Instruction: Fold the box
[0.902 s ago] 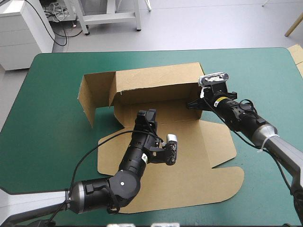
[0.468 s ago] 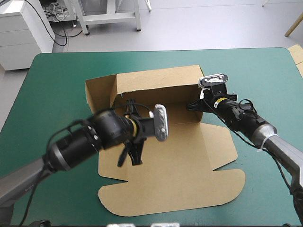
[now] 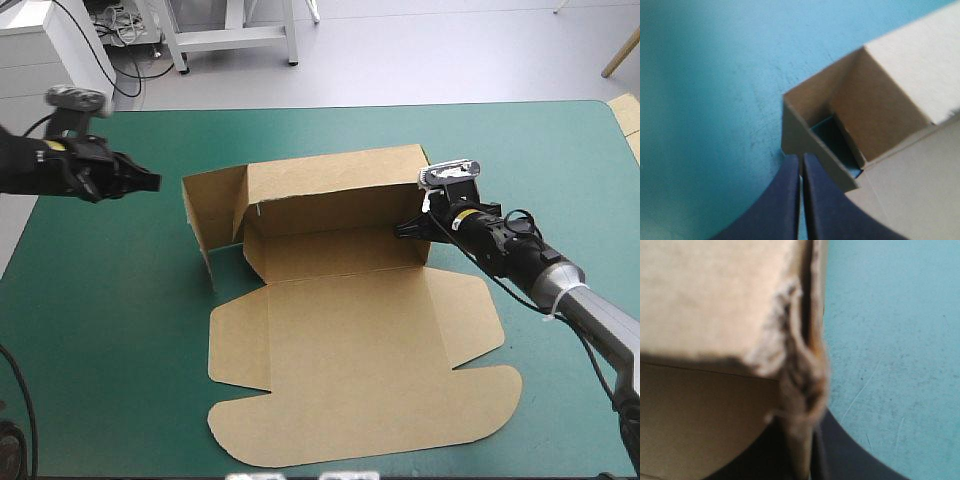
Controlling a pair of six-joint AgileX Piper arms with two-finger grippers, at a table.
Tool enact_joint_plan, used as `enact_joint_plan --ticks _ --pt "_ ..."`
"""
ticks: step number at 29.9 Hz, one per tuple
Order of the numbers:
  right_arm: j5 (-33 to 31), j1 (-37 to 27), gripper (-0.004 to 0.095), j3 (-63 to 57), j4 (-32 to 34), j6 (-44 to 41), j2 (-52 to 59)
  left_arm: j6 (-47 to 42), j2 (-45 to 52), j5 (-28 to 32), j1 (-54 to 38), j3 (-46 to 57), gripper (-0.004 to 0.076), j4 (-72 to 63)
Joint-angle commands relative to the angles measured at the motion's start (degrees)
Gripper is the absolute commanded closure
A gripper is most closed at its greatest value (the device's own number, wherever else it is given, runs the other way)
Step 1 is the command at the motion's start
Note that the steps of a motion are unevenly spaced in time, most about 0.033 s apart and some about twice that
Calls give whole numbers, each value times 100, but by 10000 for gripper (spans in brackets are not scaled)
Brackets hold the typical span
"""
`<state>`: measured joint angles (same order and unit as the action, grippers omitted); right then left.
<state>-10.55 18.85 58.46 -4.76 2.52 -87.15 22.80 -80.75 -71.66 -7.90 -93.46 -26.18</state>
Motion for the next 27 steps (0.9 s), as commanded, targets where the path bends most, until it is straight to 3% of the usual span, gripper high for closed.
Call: enact_joint_plan --ticks 1,6,13,17,25,27 --pt "284 -31 929 220 -58 -27 228 190 206 59 -1344 470 718 -1438" --pt "157 -31 929 220 -58 -27 228 543 345 566 -2572 1793 718 -2985" --pt "-253 -31 927 277 -58 -51 228 479 950 1815 -3220 3527 718 -3493" --pt "-1278 -41 927 945 -58 -50 151 550 1172 2086 -3305 4105 718 -3933" --pt "-2933 -45 927 3071 4 -546 -242 550 1172 2134 -3305 4147 718 -3996" --pt "-3658 -45 927 3633 26 -694 -445 550 1172 2134 -3305 4147 718 -4021"
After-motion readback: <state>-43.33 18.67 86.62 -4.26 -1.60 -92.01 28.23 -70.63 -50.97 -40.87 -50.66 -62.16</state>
